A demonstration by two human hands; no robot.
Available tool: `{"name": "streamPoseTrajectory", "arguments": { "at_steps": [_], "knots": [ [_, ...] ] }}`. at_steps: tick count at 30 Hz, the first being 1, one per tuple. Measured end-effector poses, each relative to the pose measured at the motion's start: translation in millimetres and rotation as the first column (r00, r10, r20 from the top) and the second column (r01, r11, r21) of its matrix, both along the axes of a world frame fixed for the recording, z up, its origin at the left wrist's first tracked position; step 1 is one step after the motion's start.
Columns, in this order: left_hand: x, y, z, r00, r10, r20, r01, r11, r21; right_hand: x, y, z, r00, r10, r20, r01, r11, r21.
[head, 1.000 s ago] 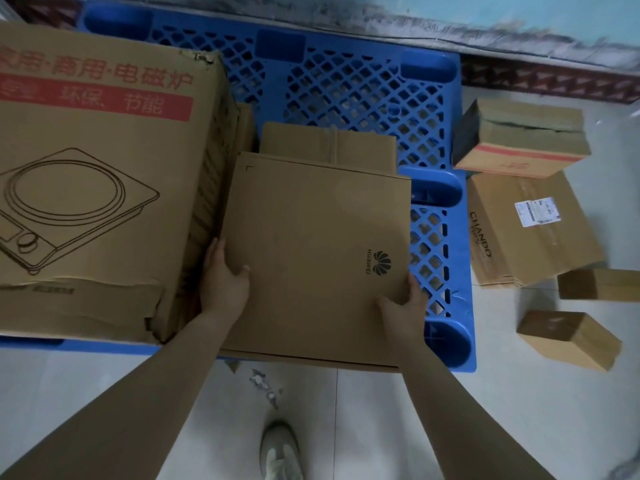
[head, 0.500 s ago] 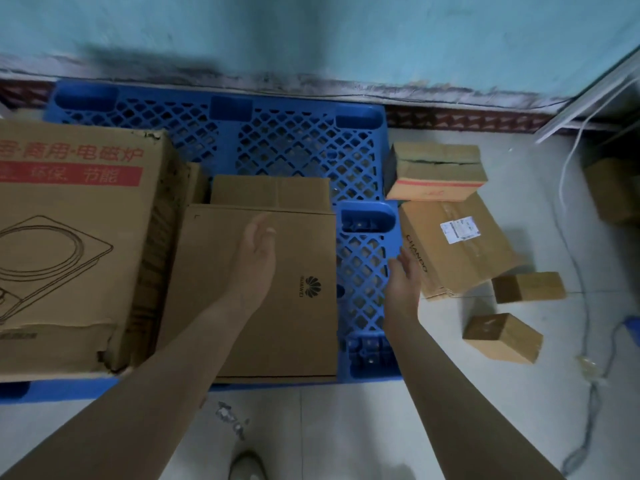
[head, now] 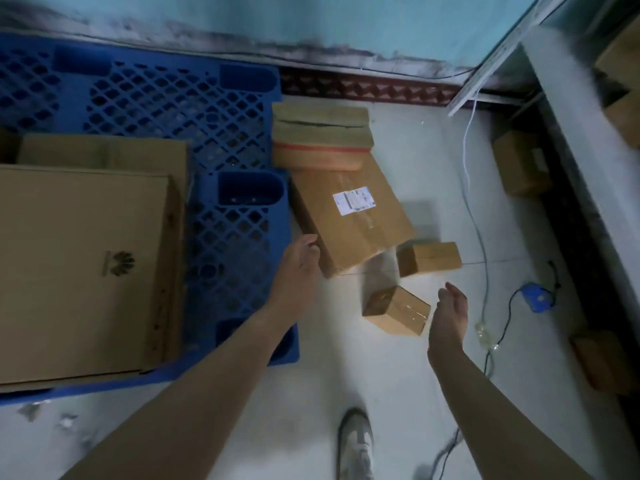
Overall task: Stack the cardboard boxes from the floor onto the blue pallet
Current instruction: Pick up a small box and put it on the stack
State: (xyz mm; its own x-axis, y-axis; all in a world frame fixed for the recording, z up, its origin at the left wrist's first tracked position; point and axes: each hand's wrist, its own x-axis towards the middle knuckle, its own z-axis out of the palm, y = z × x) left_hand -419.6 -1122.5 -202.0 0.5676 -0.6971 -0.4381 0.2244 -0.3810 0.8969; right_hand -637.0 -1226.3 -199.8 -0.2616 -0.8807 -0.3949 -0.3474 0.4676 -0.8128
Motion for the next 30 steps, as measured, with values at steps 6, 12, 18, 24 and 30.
{"name": "streamPoseTrajectory", "arguments": {
  "at_steps": [6, 12, 18, 24, 30],
  "knots": [
    [-118.2, -58.1, -83.1, 0.999, -0.041, -0.031, 0.042, 0.998, 0.043, -102.0, -61.4, -79.1, 0.998, 0.034, -0.048, -0.031, 0.998, 0.056],
    [-209.2, -111.5, -197.7, 0.987, -0.079, -0.140, 0.094, 0.989, 0.110, -149.8, -114.7, -187.9, 0.988, 0.110, -0.105, -0.101, 0.991, 0.087],
    [-252.8, -142.7, -290.7, 0.953, -0.112, -0.283, 0.142, 0.986, 0.088, -159.0, -144.9, -286.2, 0.982, 0.176, -0.068, -0.146, 0.938, 0.314],
    [-254.6, -143.4, -307.3, 0.923, -0.100, -0.371, 0.168, 0.974, 0.155, -143.8, -143.3, -304.0, 0.977, 0.138, 0.164, -0.196, 0.887, 0.419],
    [-202.7, -111.1, -259.7, 0.905, 0.056, -0.421, 0.036, 0.977, 0.210, -89.4, -122.5, -246.4, 0.941, 0.238, 0.239, -0.314, 0.876, 0.365]
  ]
}}
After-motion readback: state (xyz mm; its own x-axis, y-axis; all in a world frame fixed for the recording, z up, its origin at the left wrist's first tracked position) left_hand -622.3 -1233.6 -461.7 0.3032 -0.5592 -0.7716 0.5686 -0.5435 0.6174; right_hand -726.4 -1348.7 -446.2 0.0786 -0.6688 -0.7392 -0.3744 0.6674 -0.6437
